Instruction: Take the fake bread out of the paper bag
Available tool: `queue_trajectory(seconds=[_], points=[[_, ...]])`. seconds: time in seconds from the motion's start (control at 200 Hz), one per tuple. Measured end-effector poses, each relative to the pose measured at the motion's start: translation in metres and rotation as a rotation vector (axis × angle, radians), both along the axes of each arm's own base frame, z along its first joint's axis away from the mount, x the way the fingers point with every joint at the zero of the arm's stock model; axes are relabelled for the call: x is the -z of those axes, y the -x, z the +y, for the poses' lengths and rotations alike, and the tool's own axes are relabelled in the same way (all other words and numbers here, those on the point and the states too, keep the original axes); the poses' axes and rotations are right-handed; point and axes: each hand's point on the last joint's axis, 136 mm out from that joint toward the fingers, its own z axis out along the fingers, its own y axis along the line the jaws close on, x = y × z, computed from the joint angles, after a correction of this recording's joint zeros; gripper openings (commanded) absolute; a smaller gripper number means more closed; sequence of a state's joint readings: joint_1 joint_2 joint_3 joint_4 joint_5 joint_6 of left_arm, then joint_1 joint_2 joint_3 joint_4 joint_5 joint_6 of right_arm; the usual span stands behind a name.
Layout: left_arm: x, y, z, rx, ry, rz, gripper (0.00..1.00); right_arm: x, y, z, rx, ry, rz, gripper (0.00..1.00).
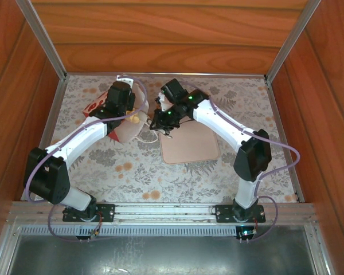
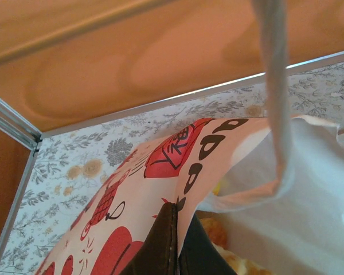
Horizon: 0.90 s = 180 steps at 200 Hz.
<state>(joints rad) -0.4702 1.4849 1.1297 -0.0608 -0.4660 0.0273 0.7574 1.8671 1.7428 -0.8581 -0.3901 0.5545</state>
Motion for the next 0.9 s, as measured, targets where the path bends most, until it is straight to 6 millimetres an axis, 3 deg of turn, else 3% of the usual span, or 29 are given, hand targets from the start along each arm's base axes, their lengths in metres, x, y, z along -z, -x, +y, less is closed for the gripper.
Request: queue_trajectory(seconds=[0.25, 0.4, 0.695, 0.9], points=[[0.001, 0.0, 0.0, -0.002, 0.001, 0.002, 0.0, -0.006, -0.009, -0.002, 0.011, 0.031, -0.037, 0.0], [0.0, 0.0, 0.003, -0.018, -0.004, -0.002, 0.0, -0.014, -0.004, -0.012, 0.019, 0.05, -0.057, 0.0], [0.007, -0.003, 0.012, -0.073, -0.038, 0.004, 0.0, -0.044, 0.031, -0.057, 0.065, 0.038, -0.111, 0.0], [0.013, -0.004, 0.013, -0.084, -0.05, 0.019, 0.0, -0.052, 0.044, -0.09, 0.14, 0.039, -0.128, 0.0]])
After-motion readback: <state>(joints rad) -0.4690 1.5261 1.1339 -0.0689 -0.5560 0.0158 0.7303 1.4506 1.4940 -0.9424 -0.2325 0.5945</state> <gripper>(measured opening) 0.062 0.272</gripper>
